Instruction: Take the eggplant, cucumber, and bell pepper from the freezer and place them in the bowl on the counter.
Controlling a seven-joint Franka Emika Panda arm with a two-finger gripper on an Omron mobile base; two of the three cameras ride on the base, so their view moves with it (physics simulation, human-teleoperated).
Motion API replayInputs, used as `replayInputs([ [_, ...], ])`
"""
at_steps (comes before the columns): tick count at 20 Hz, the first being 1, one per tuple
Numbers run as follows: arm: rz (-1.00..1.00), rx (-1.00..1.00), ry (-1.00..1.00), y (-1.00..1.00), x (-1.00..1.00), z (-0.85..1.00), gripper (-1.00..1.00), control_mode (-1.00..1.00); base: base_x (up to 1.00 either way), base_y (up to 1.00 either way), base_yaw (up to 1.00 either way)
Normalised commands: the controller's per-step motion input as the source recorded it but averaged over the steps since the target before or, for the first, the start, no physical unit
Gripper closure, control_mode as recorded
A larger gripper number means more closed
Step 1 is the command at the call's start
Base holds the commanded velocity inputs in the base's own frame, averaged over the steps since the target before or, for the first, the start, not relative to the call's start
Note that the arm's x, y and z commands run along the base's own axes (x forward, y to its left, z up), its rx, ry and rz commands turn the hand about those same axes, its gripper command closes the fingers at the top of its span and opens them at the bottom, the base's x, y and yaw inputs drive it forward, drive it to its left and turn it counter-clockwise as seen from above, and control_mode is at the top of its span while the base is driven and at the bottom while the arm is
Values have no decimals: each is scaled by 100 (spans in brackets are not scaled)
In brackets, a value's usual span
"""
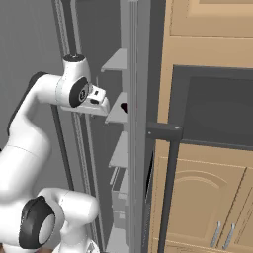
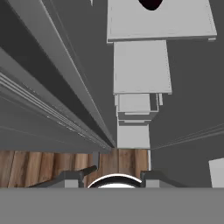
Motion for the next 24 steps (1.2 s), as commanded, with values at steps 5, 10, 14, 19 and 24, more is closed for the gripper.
replayInputs([
  [5,0,0,0,2,-46,0,-100,-100,0,0,0],
  [10,0,-4,-1,19,-97,0,-100,-100,0,0,0],
  [14,0,-5,0,11,-85,20,-100,-100,0,0,0],
  [19,2,-2,0,3,-62,45,-100,-100,0,0,0],
  [24,6,0,3,0,-29,63,-100,-100,0,0,0],
])
